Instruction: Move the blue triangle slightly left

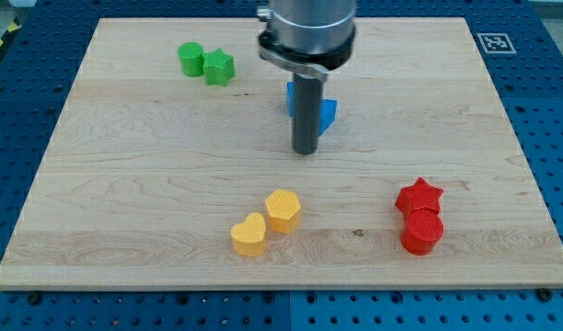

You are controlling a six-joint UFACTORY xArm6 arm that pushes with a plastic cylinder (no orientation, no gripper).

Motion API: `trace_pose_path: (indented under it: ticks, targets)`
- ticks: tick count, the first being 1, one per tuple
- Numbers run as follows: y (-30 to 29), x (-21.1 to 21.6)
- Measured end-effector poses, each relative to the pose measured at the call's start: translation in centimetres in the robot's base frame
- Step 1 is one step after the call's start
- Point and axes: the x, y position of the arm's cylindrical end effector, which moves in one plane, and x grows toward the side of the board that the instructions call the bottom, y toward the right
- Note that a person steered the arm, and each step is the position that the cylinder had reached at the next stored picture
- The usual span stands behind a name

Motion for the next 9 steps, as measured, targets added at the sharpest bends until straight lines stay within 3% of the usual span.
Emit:
trace_pose_path:
  ticks: [2,4,6,8,9]
  targets:
    - [2.0,0.0]
    - [10.2,-0.8]
    - [9.5,-6.5]
    - [8.2,-5.9]
    - [5.0,-5.5]
